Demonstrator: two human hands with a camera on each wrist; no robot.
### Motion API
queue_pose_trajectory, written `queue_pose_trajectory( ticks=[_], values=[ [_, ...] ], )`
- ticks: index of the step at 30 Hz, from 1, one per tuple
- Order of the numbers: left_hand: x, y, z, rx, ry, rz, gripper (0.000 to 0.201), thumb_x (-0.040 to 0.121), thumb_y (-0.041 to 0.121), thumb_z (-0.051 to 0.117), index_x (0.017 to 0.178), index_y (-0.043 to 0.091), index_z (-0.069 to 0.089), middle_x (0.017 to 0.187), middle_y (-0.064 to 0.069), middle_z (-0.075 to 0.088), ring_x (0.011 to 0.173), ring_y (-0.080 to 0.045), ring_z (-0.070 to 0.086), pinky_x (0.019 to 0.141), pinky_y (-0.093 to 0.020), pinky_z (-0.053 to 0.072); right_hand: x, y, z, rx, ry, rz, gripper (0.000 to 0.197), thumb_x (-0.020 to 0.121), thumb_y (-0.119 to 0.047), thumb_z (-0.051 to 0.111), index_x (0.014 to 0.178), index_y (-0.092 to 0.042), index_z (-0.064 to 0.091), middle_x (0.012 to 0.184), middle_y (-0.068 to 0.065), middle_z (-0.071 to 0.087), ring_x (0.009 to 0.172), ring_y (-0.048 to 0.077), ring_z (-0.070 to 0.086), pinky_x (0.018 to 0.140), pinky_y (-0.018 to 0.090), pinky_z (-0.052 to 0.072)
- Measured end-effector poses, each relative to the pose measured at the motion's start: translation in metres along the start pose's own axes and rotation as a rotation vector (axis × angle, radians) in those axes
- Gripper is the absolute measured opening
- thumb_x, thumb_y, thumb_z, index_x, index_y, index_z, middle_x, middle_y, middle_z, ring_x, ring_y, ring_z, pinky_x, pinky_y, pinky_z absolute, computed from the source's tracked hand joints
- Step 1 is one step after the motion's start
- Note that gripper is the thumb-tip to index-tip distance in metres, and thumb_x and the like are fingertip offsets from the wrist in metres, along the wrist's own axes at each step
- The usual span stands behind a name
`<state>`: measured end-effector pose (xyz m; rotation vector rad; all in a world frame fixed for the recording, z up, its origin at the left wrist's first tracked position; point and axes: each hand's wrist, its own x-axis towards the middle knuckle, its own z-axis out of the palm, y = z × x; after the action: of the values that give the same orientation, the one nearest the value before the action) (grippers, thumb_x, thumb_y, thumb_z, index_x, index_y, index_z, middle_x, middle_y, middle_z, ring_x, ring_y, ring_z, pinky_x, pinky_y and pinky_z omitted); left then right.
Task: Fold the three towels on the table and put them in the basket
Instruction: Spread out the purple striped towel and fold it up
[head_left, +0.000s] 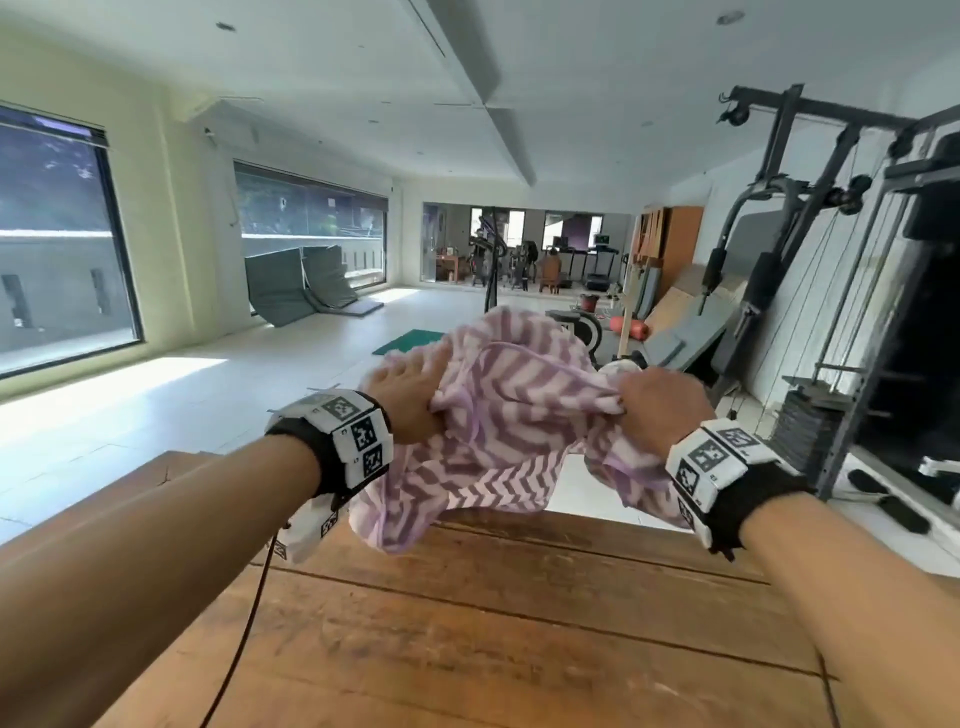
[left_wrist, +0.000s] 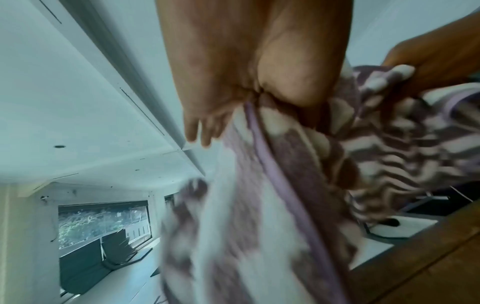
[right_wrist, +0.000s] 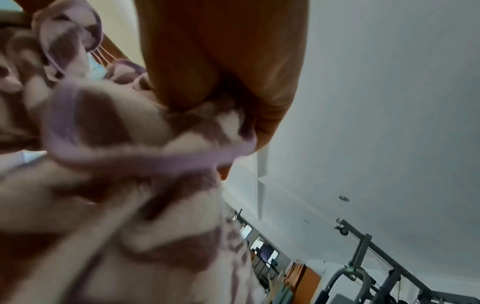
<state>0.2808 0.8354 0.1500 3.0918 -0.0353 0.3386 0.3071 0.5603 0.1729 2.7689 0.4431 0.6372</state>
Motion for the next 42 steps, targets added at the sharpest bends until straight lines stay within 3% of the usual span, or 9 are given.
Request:
queue_pose_trajectory(
  ticks=[3, 5, 9, 15, 21, 24, 28, 36, 42],
  values=[
    [-0.026, -0.01, 0.021, -0.016, -0.145, 0.049, 0.028, 0.085, 0.025, 0.055, 0.113, 0.02, 0.056, 0.123, -0.006, 0.061, 0.115, -0.027, 0.055, 0.097, -0.036, 0.044, -0.03, -0.011, 0.021, -0.021, -0.11, -0.033, 0.023, 0.095, -0.029, 0.05, 0.108, -0.014, 0.06, 0.109, 0.006, 0.065, 0.1, 0.027, 0.064, 0.075, 0.034, 0.048],
    [-0.049, -0.015, 0.034, -0.063, -0.19, 0.092, 0.011, 0.085, 0.016, 0.051, 0.085, 0.022, 0.061, 0.103, -0.002, 0.068, 0.102, -0.022, 0.061, 0.086, -0.03, 0.047, -0.053, -0.018, 0.024, -0.014, -0.185, -0.05, 0.035, 0.091, -0.046, 0.054, 0.104, -0.014, 0.06, 0.109, 0.005, 0.064, 0.101, 0.026, 0.064, 0.074, 0.031, 0.046],
    [-0.096, -0.022, 0.063, 0.006, -0.231, 0.155, 0.018, 0.085, 0.022, 0.057, 0.1, 0.014, 0.06, 0.108, -0.007, 0.065, 0.104, -0.027, 0.059, 0.084, -0.033, 0.046, -0.097, -0.027, 0.024, -0.028, -0.287, -0.046, 0.034, 0.092, -0.044, 0.05, 0.104, -0.015, 0.061, 0.11, 0.006, 0.064, 0.1, 0.026, 0.063, 0.072, 0.03, 0.043],
    [-0.174, -0.04, 0.08, 0.062, -0.294, 0.209, 0.031, 0.082, 0.044, 0.062, 0.095, 0.017, 0.067, 0.1, -0.003, 0.065, 0.095, -0.025, 0.061, 0.068, -0.03, 0.043, -0.174, -0.048, 0.021, -0.044, -0.448, -0.029, 0.036, 0.094, -0.043, 0.045, 0.115, -0.017, 0.06, 0.119, 0.005, 0.063, 0.106, 0.023, 0.062, 0.078, 0.027, 0.045],
    [-0.259, -0.051, 0.081, 0.223, -0.33, 0.276, 0.019, 0.086, 0.024, 0.053, 0.089, 0.011, 0.067, 0.089, 0.0, 0.058, 0.103, -0.025, 0.057, 0.091, -0.033, 0.042, -0.252, -0.081, 0.019, -0.02, -0.538, -0.019, 0.034, 0.097, -0.03, 0.042, 0.124, -0.015, 0.056, 0.128, 0.007, 0.057, 0.114, 0.025, 0.059, 0.088, 0.03, 0.046],
    [-0.292, -0.055, 0.093, 0.361, -0.343, 0.247, 0.021, 0.091, 0.026, 0.048, 0.102, 0.019, 0.064, 0.115, -0.003, 0.063, 0.118, -0.021, 0.049, 0.104, -0.035, 0.03, -0.288, -0.092, 0.018, -0.056, -0.586, -0.03, 0.035, 0.096, -0.033, 0.044, 0.125, -0.018, 0.055, 0.13, 0.004, 0.057, 0.117, 0.022, 0.057, 0.092, 0.03, 0.046],
    [-0.327, -0.061, 0.103, 0.468, -0.462, 0.172, 0.026, 0.098, 0.019, 0.04, 0.118, 0.018, 0.055, 0.125, -0.005, 0.059, 0.122, -0.023, 0.05, 0.11, -0.041, 0.024, -0.33, -0.091, 0.014, -0.083, -0.651, -0.004, 0.041, 0.093, -0.041, 0.05, 0.127, -0.018, 0.052, 0.128, 0.002, 0.058, 0.117, 0.02, 0.058, 0.09, 0.028, 0.047],
    [-0.352, -0.044, 0.134, 0.235, -0.432, 0.327, 0.027, 0.095, 0.028, 0.048, 0.116, 0.013, 0.056, 0.124, -0.008, 0.053, 0.118, -0.028, 0.049, 0.099, -0.037, 0.038, -0.365, -0.096, 0.032, -0.103, -0.688, 0.059, 0.033, 0.097, -0.027, 0.044, 0.127, -0.018, 0.054, 0.129, 0.004, 0.058, 0.117, 0.022, 0.057, 0.095, 0.032, 0.045],
    [-0.348, -0.01, 0.169, 0.032, -0.563, 0.254, 0.022, 0.093, 0.027, 0.046, 0.102, 0.009, 0.055, 0.113, -0.011, 0.061, 0.103, -0.029, 0.058, 0.088, -0.037, 0.046, -0.367, -0.108, 0.069, -0.052, -0.718, 0.055, 0.031, 0.095, -0.02, 0.049, 0.126, -0.02, 0.053, 0.129, 0.003, 0.056, 0.12, 0.023, 0.053, 0.102, 0.036, 0.039]
  ],
)
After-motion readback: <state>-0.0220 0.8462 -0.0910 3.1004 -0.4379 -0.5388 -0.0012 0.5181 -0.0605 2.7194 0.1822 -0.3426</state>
